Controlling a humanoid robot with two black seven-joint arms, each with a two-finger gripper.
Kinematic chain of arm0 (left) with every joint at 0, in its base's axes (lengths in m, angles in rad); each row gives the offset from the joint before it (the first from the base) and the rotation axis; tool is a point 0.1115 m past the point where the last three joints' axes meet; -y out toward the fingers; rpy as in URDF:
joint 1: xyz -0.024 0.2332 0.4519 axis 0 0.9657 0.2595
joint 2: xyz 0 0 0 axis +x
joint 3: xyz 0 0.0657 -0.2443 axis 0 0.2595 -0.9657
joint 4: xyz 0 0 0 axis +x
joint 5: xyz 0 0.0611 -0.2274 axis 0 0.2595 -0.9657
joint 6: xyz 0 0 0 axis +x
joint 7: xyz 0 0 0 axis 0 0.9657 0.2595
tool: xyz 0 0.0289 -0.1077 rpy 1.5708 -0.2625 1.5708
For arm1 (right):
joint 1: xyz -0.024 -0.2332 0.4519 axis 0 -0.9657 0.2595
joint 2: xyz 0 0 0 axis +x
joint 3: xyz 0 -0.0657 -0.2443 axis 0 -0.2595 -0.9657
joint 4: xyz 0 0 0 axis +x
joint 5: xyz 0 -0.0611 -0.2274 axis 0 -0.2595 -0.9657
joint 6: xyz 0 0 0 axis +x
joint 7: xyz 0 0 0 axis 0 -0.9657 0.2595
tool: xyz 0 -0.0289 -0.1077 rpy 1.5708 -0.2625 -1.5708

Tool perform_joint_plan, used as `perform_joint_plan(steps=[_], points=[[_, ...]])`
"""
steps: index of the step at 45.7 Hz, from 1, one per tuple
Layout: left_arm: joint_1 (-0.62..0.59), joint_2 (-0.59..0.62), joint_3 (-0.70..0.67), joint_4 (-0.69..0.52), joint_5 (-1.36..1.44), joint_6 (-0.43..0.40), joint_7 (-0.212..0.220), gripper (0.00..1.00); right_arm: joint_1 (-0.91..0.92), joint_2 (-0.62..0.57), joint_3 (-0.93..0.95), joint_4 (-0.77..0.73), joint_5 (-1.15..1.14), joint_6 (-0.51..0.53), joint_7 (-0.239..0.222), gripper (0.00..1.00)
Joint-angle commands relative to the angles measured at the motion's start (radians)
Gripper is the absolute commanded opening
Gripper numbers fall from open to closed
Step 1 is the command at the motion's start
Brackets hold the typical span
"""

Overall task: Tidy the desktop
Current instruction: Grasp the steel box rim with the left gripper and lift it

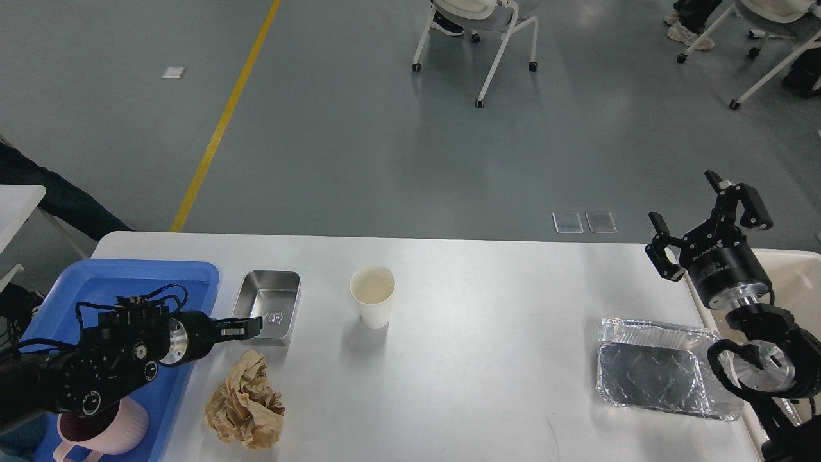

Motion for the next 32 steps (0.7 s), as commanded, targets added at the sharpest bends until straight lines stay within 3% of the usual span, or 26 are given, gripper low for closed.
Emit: perform_joint_plan(steps=[1,4,10,24,32], points=[[-0.005,0.004,0.043,0.003,0.000,-0.005,-0.016,0.08,0.000,0.000,0.000,0.000,-0.001,0.000,0.000,1.00],[-0.008,0.006,0.049,0.003,0.000,-0.005,-0.030,0.00,0.000,0.000,0.002,0.000,-0.001,0.000,0.000,1.00],[-0.014,0.015,0.050,0.001,0.000,-0.016,-0.056,0.00,0.000,0.001,0.000,0.000,0.000,-0.002,0.000,1.00],[-0.088,0.073,0.009,-0.023,-0.035,-0.067,-0.057,0.00,0.001,0.004,0.000,0.000,0.000,-0.002,0.000,1.00],[-0.187,0.174,0.014,-0.129,-0.077,-0.165,-0.044,0.00,0.003,0.007,-0.004,0.001,-0.001,-0.005,0.000,1.00]])
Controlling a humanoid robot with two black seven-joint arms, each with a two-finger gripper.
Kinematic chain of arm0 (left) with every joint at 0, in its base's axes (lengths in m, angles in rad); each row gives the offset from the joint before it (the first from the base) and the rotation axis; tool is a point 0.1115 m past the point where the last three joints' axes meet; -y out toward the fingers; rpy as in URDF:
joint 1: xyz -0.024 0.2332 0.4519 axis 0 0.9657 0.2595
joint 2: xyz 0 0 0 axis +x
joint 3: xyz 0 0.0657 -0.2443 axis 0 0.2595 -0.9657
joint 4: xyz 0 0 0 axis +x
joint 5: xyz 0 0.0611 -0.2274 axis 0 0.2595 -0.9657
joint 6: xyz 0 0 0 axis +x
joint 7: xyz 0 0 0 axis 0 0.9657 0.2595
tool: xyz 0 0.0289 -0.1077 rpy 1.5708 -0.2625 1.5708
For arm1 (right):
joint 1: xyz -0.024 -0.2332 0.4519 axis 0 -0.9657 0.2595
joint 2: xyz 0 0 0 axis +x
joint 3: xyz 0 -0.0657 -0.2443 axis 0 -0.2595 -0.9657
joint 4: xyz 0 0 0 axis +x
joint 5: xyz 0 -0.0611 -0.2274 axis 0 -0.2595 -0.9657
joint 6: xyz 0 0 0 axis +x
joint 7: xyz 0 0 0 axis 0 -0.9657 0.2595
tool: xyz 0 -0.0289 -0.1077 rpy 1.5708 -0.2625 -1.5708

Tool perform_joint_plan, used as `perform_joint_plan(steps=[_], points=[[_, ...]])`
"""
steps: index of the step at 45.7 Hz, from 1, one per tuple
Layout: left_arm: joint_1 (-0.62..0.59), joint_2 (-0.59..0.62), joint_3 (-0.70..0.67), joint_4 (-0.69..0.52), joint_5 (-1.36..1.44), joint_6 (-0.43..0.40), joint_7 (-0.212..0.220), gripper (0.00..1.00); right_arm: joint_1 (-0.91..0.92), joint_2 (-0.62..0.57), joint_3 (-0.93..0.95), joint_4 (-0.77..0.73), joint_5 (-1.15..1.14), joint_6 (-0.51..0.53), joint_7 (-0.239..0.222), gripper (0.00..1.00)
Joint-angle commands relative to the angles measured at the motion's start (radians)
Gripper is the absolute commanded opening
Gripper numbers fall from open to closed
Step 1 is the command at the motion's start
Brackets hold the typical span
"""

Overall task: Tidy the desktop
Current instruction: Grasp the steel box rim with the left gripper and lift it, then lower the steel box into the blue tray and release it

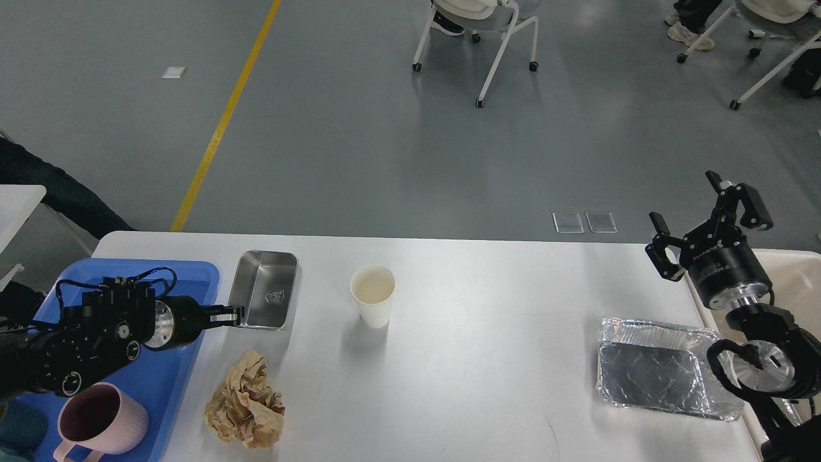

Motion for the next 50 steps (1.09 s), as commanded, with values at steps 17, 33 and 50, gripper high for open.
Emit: perform_joint_plan(steps=[17,33,50], points=[[-0.204,0.484,0.004,-0.386,-0.014,-0.156,0.029,0.01,0.003,0.006,-0.011,0.003,0.000,-0.005,0.000,1.00],[-0.195,0.691,0.017,-0.446,-0.011,-0.178,0.019,0.02,0.005,0.012,-0.020,0.003,0.000,-0.005,0.000,1.00],[0.012,0.521,0.024,-0.226,-0.021,-0.037,0.025,0.02,0.003,0.005,-0.020,0.003,0.000,-0.005,0.000,1.00]])
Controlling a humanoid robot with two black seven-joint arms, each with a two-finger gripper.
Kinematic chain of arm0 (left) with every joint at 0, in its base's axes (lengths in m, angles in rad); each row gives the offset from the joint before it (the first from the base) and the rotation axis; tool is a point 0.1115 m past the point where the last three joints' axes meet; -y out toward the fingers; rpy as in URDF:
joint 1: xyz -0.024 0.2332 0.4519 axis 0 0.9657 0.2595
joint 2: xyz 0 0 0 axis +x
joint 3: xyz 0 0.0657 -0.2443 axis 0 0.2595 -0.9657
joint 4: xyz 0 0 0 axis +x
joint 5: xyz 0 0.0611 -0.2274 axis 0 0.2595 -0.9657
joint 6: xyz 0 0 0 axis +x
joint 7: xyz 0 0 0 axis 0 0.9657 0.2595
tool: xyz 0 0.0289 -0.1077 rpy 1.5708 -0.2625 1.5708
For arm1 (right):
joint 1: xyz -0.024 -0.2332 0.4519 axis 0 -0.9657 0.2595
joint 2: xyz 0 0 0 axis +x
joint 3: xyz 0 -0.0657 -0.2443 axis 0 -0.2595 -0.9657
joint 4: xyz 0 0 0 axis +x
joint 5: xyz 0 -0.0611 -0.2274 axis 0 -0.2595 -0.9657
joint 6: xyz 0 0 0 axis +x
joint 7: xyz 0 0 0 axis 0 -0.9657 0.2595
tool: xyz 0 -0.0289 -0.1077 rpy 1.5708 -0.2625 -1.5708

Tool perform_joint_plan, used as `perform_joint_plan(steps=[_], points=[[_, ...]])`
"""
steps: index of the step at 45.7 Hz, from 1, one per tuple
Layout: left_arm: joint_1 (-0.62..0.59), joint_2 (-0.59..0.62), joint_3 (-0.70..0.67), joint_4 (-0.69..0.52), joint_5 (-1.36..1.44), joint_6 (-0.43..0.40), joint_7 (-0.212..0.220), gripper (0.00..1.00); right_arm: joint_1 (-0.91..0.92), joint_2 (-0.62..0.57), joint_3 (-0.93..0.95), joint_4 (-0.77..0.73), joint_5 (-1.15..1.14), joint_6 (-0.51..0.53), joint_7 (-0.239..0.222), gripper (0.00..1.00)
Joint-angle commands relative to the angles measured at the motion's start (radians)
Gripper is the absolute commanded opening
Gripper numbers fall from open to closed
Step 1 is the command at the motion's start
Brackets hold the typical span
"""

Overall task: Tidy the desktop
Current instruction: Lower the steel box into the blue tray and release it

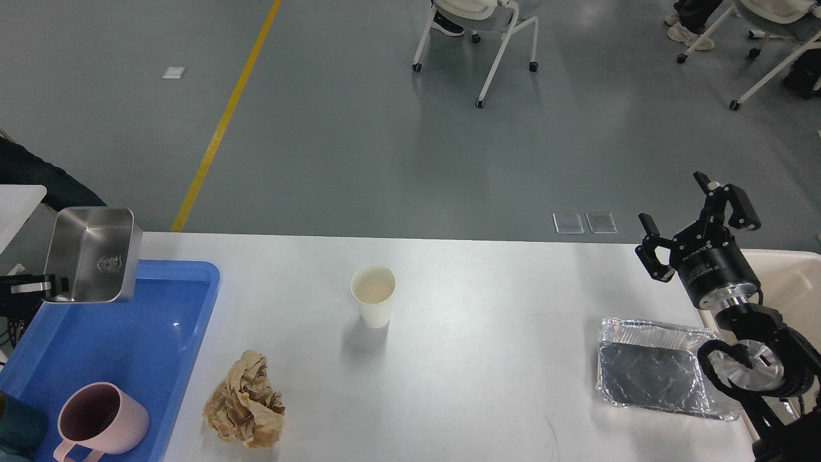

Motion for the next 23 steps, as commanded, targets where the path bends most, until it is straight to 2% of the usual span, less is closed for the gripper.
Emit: perform_joint_plan(steps=[1,7,18,21,23], points=[[0.062,-0.099,-0.001,0.144,-0.008,0.033,-0.008,0.02,-0.002,-0.003,0.000,0.000,0.000,0.000,0.000,1.00],[0.124,-0.225,-0.013,0.303,-0.012,0.058,-0.017,0.02,-0.004,0.000,0.000,-0.001,0.000,0.000,0.000,1.00],[0.184,-0.320,-0.006,0.411,-0.100,0.101,-0.011,0.09,-0.004,-0.004,0.002,-0.001,-0.001,0.000,0.000,1.00],[0.187,-0.345,-0.003,0.434,-0.101,0.098,-0.010,0.14,-0.004,-0.004,0.002,-0.003,-0.001,0.000,0.000,1.00],[0.194,-0.359,-0.001,0.443,-0.101,0.098,-0.007,0.26,-0.004,-0.004,0.003,-0.003,0.000,0.000,0.000,1.00]])
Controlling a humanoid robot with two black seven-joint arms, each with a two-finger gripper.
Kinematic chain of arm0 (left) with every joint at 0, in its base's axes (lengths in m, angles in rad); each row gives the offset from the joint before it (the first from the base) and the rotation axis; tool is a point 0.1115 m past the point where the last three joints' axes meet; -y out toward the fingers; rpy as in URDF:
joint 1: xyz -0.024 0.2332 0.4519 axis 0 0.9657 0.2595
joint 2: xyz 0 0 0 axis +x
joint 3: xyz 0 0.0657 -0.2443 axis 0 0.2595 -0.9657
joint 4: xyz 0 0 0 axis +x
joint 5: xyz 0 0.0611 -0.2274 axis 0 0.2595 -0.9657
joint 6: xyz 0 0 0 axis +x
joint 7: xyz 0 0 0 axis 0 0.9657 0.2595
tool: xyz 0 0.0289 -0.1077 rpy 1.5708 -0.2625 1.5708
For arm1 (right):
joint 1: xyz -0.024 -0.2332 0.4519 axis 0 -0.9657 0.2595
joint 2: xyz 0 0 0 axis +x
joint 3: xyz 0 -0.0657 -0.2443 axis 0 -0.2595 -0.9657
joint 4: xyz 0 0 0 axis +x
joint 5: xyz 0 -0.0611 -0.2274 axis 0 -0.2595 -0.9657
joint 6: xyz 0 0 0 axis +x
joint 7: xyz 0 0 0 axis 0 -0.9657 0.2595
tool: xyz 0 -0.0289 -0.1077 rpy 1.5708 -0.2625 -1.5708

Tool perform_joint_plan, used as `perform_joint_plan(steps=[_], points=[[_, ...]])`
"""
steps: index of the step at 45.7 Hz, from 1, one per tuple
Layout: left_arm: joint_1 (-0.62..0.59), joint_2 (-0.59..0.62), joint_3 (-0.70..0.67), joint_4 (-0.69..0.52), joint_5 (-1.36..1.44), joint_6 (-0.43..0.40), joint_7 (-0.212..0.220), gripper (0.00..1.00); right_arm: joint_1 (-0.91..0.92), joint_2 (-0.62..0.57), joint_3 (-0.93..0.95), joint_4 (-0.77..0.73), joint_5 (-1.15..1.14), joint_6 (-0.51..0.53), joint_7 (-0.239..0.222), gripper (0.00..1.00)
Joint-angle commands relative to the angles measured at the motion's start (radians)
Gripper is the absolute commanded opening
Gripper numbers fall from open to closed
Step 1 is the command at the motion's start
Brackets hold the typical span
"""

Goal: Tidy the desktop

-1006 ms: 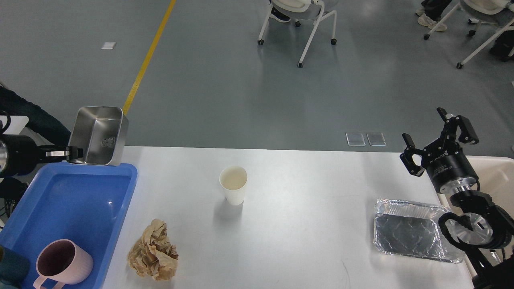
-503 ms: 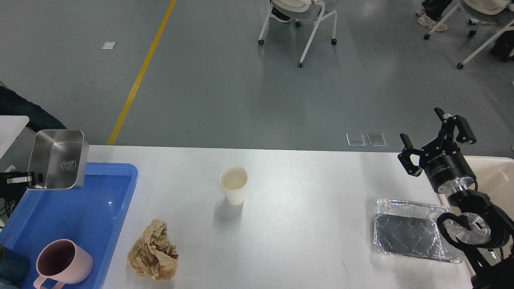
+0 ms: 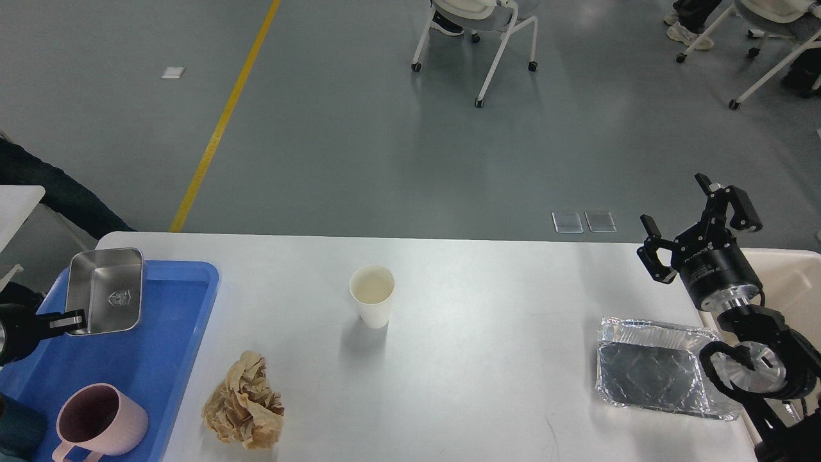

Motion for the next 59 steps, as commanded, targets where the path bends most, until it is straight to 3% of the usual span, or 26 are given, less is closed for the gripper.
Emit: perform_joint_plan(steps=[1,10,16,22,32,38,49,59], points=[[0.020,-0.041,0.004,0.032,-0.010,0.000,0.007,0.37,-0.001,0.000,0.002,0.000,0.000,0.000,0.000,1.00],[0.017,-0.038,-0.009,0.029,-0.010,-0.002,0.002,0.76,-0.001,0.000,0.004,0.000,0.000,0.000,0.000,1.00],[-0.015,-0.011,-0.065,0.029,-0.068,-0.014,-0.004,0.86,-0.001,0.000,0.004,0.000,0.000,0.000,0.000,1.00],[-0.089,0.050,-0.232,0.029,-0.231,-0.086,-0.008,0.96,0.000,0.006,0.002,0.000,-0.001,0.000,0.000,1.00],[-0.085,0.037,-0.510,0.026,-0.554,-0.116,-0.007,0.97,-0.001,0.004,0.001,-0.001,-0.001,0.000,0.000,1.00],[0.000,-0.046,-0.672,0.009,-0.858,-0.111,-0.008,0.97,0.002,-0.002,-0.005,0.000,0.000,0.000,0.000,1.00],[0.149,-0.300,-1.024,0.006,-0.993,-0.060,-0.008,0.97,0.008,-0.036,-0.031,0.002,-0.008,0.002,-0.002,1.00],[0.277,-0.512,-1.228,-0.062,-0.993,-0.057,-0.010,0.97,0.015,-0.085,-0.088,0.034,-0.107,0.002,0.000,1.00]])
